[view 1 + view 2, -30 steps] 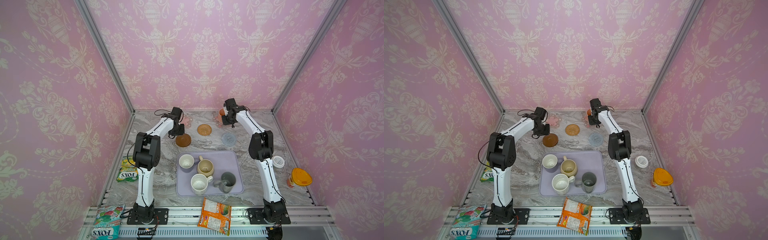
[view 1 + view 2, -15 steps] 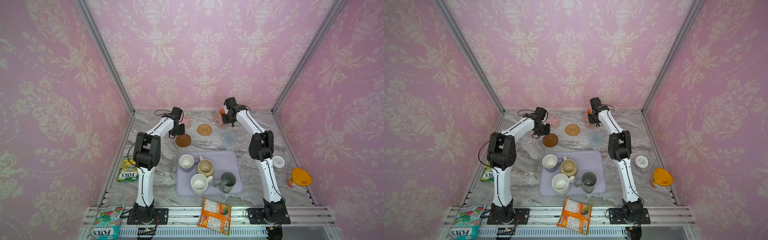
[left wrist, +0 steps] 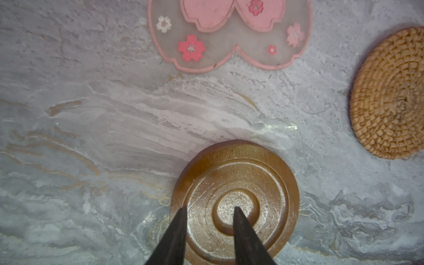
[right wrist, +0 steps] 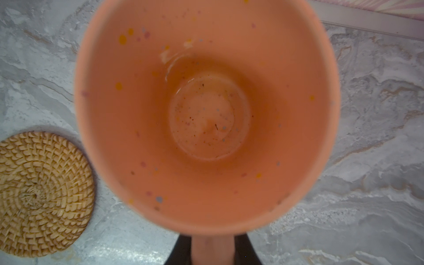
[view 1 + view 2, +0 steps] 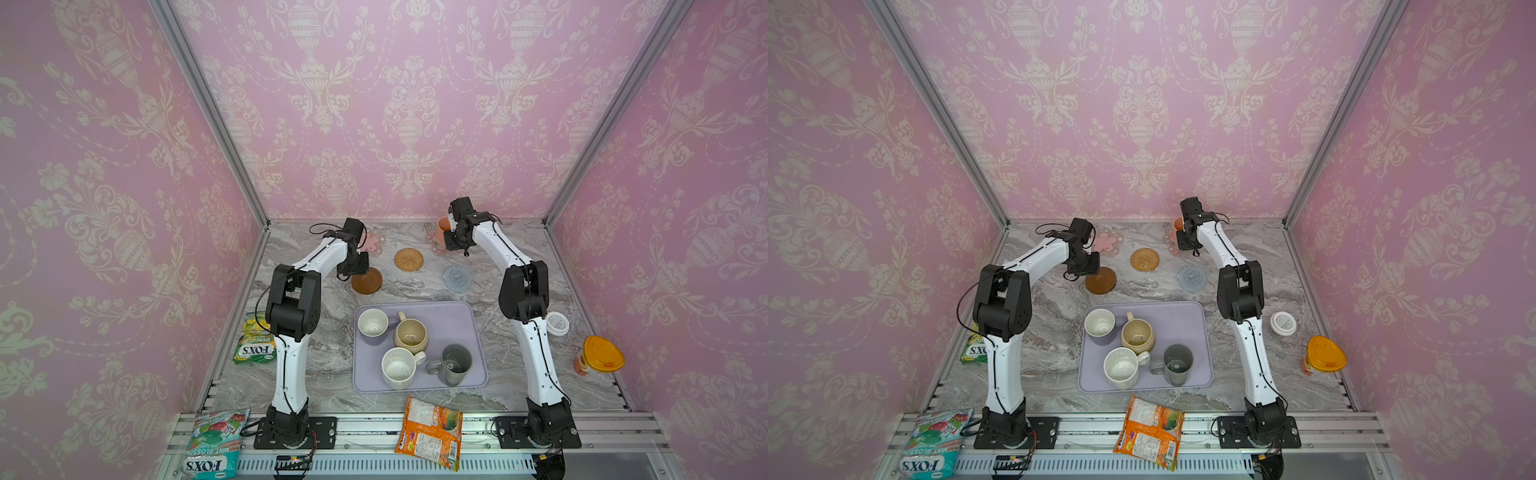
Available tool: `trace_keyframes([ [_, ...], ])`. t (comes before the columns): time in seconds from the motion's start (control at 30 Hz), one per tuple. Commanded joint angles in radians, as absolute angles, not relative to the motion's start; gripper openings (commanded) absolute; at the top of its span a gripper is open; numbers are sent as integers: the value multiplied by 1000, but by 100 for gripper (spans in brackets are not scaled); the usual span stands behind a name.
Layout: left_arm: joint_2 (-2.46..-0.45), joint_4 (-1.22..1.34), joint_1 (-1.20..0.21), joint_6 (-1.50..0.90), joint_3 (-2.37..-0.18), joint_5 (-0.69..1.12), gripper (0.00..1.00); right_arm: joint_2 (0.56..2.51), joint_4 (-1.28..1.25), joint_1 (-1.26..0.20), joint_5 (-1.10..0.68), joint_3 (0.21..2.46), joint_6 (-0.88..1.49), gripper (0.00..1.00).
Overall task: Place cups on coasters
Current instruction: Place the cup on the coaster.
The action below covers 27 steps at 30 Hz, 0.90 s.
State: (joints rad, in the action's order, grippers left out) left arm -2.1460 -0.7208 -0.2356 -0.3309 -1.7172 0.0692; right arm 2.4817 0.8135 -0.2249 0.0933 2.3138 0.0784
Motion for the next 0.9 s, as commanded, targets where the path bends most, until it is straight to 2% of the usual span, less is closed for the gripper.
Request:
trace_keyframes([
  [0.0, -2089, -727, -228, -351, -1706, 75, 37, 2391, 833, -224, 85, 2286, 87, 15],
  [0.23, -2077, -729, -227, -354, -1698, 74, 36, 2367, 834, -229, 80, 2255, 92, 16],
  [0.27, -2077, -729, -228, -354, -1697, 74, 36, 2367, 833, -229, 79, 2251, 94, 19],
  [0.33, -2077, -732, -227, -354, -1698, 79, 37, 2367, 836, -229, 79, 2250, 101, 37],
  [0.43, -2073, -737, -229, -353, -1698, 81, 37, 2366, 841, -230, 75, 2250, 111, 49],
  [0.63, -2049, -751, -232, -346, -1693, 78, 37, 2318, 821, -235, 49, 2221, 122, 57],
  [0.87, -1980, -775, -249, -324, -1648, 81, 37, 2183, 803, -251, 60, 2084, 124, 57],
])
